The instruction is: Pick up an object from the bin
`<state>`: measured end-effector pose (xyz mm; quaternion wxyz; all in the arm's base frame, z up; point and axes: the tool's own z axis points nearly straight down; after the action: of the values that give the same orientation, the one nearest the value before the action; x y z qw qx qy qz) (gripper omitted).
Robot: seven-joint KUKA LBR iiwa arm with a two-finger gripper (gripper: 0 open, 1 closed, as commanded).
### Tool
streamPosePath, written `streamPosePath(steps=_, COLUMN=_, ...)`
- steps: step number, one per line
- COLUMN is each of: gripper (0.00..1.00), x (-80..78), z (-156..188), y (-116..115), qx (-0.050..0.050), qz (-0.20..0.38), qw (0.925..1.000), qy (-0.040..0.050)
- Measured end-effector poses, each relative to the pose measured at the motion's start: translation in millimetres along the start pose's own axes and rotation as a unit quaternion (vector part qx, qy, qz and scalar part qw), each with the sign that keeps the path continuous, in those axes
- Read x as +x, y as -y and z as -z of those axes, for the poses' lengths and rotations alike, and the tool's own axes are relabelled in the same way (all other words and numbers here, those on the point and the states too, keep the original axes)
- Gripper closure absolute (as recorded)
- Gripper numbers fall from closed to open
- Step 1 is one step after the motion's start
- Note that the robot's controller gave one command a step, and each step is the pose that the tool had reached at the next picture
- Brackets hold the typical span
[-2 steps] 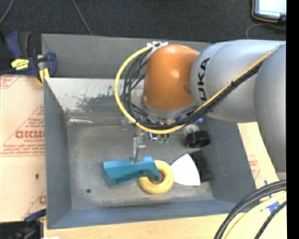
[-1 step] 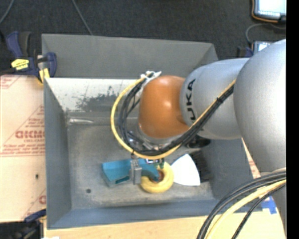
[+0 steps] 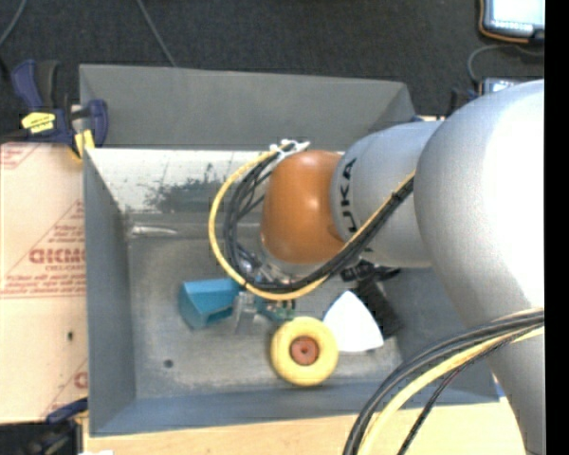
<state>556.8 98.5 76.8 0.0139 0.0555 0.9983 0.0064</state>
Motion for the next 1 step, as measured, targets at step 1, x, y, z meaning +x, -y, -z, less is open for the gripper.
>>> streamPosePath(steps=1, gripper=1.00, x=0.0, z=0.0, y=0.0, qx=0.000, qz=0.000, qw=1.0000, qy=0.0000)
